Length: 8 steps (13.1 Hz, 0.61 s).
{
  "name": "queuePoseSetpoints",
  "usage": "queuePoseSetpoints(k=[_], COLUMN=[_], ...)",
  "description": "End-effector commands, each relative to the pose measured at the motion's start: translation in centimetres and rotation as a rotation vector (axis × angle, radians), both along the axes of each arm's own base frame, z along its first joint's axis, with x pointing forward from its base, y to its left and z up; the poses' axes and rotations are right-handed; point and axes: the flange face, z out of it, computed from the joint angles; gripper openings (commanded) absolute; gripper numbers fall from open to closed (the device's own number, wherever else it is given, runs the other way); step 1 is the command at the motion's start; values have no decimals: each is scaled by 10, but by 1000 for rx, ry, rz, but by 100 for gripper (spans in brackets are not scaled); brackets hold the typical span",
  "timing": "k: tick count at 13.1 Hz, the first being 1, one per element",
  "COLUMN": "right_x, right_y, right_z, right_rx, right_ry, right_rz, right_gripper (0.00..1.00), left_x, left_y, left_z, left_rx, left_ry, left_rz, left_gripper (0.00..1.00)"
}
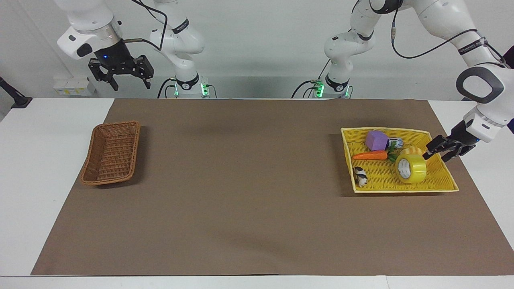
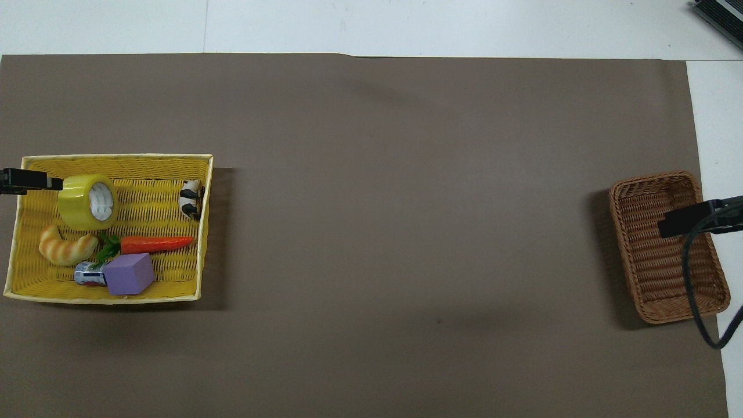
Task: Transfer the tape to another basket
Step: 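Lower the left gripper onto the yellow tape roll in the yellow basket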
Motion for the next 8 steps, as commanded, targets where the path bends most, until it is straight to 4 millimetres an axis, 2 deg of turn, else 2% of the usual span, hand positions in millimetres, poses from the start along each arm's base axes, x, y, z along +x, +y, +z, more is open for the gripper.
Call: queuePoseSetpoints(k=[1,3,4,6,8], right_x=[-4,-4,-4,-4,-4], right_y=[-1,-2,-3,-2,-2], right_z=[4,4,4,4,6], right_rx=[23,23,22,23,23], right_ry=[-9,-9,-9,-10,-13], right_rz=[20,17,24,17,17], right_gripper=[100,100,100,100,100], left_x=[-6,-11,-11,-10,-9], left_y=[12,29,30,32,23], left_z=[-12,-9,-11,-14,-17], left_rx=[-43,-37,-33,-25,-26], left_ry=[-13,-22,-29,-38,-34], left_rz=[35,61,42,30,19], left_gripper=[81,66,62,60,58])
